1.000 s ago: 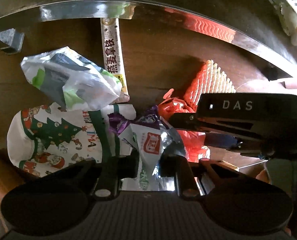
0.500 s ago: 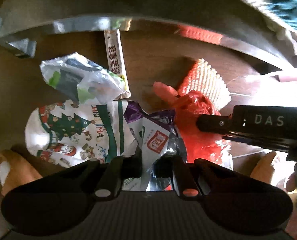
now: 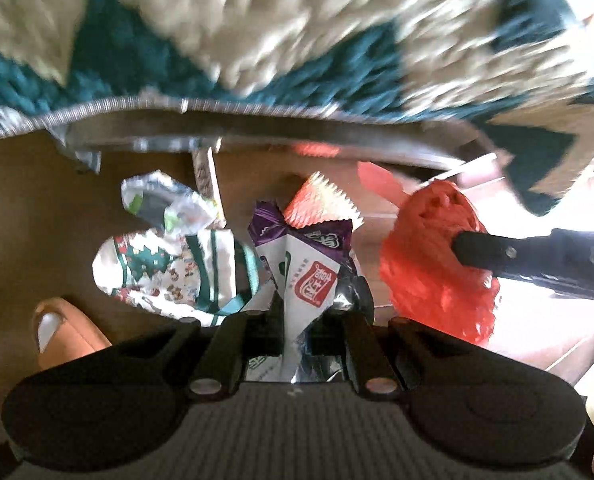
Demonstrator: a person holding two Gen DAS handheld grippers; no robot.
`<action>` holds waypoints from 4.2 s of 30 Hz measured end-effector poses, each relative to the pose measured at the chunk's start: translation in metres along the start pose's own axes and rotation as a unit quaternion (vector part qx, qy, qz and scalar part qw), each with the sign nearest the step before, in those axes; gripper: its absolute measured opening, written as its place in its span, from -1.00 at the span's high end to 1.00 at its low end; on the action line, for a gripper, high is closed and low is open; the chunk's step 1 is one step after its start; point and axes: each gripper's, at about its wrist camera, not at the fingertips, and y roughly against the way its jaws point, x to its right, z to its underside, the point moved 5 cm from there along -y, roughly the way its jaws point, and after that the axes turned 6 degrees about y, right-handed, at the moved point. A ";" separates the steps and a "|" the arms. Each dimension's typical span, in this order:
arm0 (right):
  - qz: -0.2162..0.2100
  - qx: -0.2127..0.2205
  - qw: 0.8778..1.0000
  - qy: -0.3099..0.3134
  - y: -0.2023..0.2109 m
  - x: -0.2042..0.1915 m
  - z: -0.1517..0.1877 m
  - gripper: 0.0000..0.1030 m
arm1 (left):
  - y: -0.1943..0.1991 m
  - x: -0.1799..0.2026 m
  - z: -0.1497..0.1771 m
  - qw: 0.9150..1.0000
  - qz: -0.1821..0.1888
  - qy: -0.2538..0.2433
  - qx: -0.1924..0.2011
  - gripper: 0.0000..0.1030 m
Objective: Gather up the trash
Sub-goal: 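Carry the red bag and snack wrapper up toward the teal bin, then open both tools over the teal bin to release the trash, then swing both open tools back toward the trash pile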
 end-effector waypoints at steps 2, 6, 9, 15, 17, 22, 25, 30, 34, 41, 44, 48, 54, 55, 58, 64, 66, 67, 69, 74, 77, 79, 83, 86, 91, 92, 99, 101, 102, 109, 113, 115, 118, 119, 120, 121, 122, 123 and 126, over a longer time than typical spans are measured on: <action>-0.005 0.023 1.000 0.001 0.037 -0.003 0.003 0.33 | 0.028 0.011 0.004 1.000 0.012 -0.009 0.017 0.84; -0.001 0.068 0.998 0.005 0.104 -0.006 0.010 0.33 | 0.087 0.038 0.009 0.997 0.040 -0.029 0.059 0.84; -0.003 0.104 0.994 0.022 0.155 -0.013 0.017 0.33 | 0.129 0.060 0.014 0.993 0.060 -0.042 0.090 0.84; 0.003 0.187 0.981 0.053 0.251 -0.025 0.034 0.32 | 0.209 0.104 0.026 0.980 0.098 -0.073 0.154 0.83; 0.006 0.218 0.974 0.062 0.288 -0.027 0.041 0.32 | 0.236 0.118 0.031 0.976 0.108 -0.086 0.171 0.83; 0.023 0.283 0.956 0.076 0.368 -0.026 0.054 0.32 | 0.297 0.165 0.042 0.958 0.141 -0.123 0.215 0.83; 0.037 0.320 0.943 0.080 0.415 -0.020 0.064 0.32 | 0.327 0.195 0.049 0.949 0.159 -0.146 0.231 0.83; 0.060 0.371 0.923 0.081 0.476 -0.007 0.075 0.32 | 0.371 0.250 0.059 0.929 0.188 -0.191 0.255 0.83; 0.079 0.406 0.908 0.068 0.518 0.009 0.075 0.32 | 0.398 0.296 0.064 0.916 0.207 -0.218 0.266 0.83; 0.104 0.482 0.869 0.036 0.605 0.043 0.059 0.32 | 0.453 0.389 0.064 0.883 0.247 -0.263 0.301 0.83; 0.115 0.503 0.856 0.021 0.627 0.060 0.046 0.32 | 0.469 0.430 0.068 0.866 0.255 -0.290 0.317 0.83; 0.126 0.516 0.847 -0.006 0.644 0.089 0.034 0.32 | 0.476 0.477 0.070 0.854 0.266 -0.309 0.322 0.83; 0.138 0.514 0.845 -0.054 0.638 0.140 0.013 0.32 | 0.462 0.529 0.062 0.851 0.292 -0.305 0.312 0.83; 0.137 0.514 0.844 -0.063 0.636 0.148 0.010 0.32 | 0.458 0.534 0.060 0.851 0.297 -0.303 0.311 0.83; 0.134 0.511 0.845 -0.084 0.627 0.171 0.002 0.32 | 0.445 0.554 0.054 0.852 0.308 -0.297 0.303 0.83; 0.144 0.479 0.862 -0.085 0.598 0.200 -0.001 0.31 | 0.413 0.580 0.044 0.851 0.318 -0.304 0.286 0.83; 0.152 0.462 0.869 -0.085 0.587 0.210 -0.001 0.31 | 0.398 0.585 0.040 0.855 0.317 -0.306 0.274 0.83; 0.155 0.456 0.872 -0.083 0.583 0.213 -0.001 0.31 | 0.390 0.587 0.039 0.857 0.315 -0.307 0.268 0.83; 0.161 0.443 0.878 -0.081 0.574 0.220 -0.003 0.30 | 0.374 0.591 0.039 0.862 0.310 -0.311 0.254 0.83; 0.162 0.424 0.888 -0.073 0.560 0.226 -0.006 0.25 | 0.339 0.594 0.042 0.872 0.282 -0.328 0.229 0.83; 0.173 0.414 0.891 -0.068 0.555 0.228 -0.006 0.23 | 0.319 0.595 0.043 0.881 0.249 -0.340 0.214 0.83; 0.183 0.404 0.894 -0.063 0.551 0.229 -0.007 0.22 | 0.310 0.596 0.044 0.884 0.235 -0.351 0.203 0.83; 0.195 0.392 0.897 -0.059 0.547 0.230 -0.007 0.08 | 0.304 0.595 0.051 0.884 0.218 -0.366 0.195 0.82; 0.198 0.388 0.898 -0.059 0.546 0.230 -0.004 0.04 | 0.303 0.593 0.052 0.887 0.209 -0.366 0.190 0.78; 0.199 0.387 0.899 -0.055 0.549 0.224 0.008 -0.01 | 0.310 0.587 0.056 0.885 0.204 -0.372 0.192 0.42; 0.200 0.388 0.898 -0.053 0.550 0.222 0.010 -0.03 | 0.313 0.585 0.057 0.884 0.205 -0.372 0.195 0.40; 0.191 0.401 0.895 -0.040 0.566 0.200 0.031 -0.09 | 0.341 0.558 0.067 0.882 0.220 -0.366 0.201 0.40; 0.186 0.405 0.895 -0.031 0.570 0.188 0.037 -0.10 | 0.351 0.545 0.068 0.882 0.217 -0.362 0.208 0.39; 0.183 0.407 0.894 -0.027 0.572 0.182 0.039 -0.10 | 0.356 0.539 0.069 0.883 0.216 -0.360 0.209 0.39; 0.162 0.415 0.895 0.002 0.576 0.134 0.052 -0.11 | 0.392 0.484 0.070 0.885 0.206 -0.345 0.235 0.39; 0.145 0.415 0.898 0.030 0.571 0.099 0.055 -0.12 | 0.411 0.445 0.069 0.887 0.195 -0.335 0.250 0.40; 0.136 0.413 0.899 0.044 0.567 0.082 0.055 -0.12 | 0.417 0.426 0.069 0.888 0.186 -0.334 0.256 0.40; 0.118 0.409 0.903 0.067 0.556 0.054 0.054 -0.12 | 0.425 0.394 0.068 0.889 0.177 -0.329 0.264 0.39; 0.113 0.406 0.904 0.074 0.551 0.045 0.053 -0.12 | 0.428 0.383 0.068 0.890 0.175 -0.325 0.266 0.40; 0.108 0.404 0.904 0.083 0.545 0.035 0.053 -0.12 | 0.430 0.372 0.067 0.891 0.172 -0.323 0.268 0.40; 0.104 0.402 0.905 0.090 0.540 0.027 0.052 -0.13 | 0.432 0.361 0.066 0.892 0.168 -0.320 0.270 0.40; 0.099 0.398 0.907 0.100 0.533 0.017 0.051 -0.13 | 0.433 0.350 0.065 0.894 0.164 -0.316 0.272 0.39; 0.095 0.393 0.908 0.106 0.527 0.008 0.050 -0.13 | 0.434 0.340 0.064 0.895 0.161 -0.312 0.274 0.40; 0.079 0.381 0.912 0.132 0.505 -0.017 0.047 -0.13 | 0.437 0.307 0.060 0.900 0.154 -0.299 0.277 0.39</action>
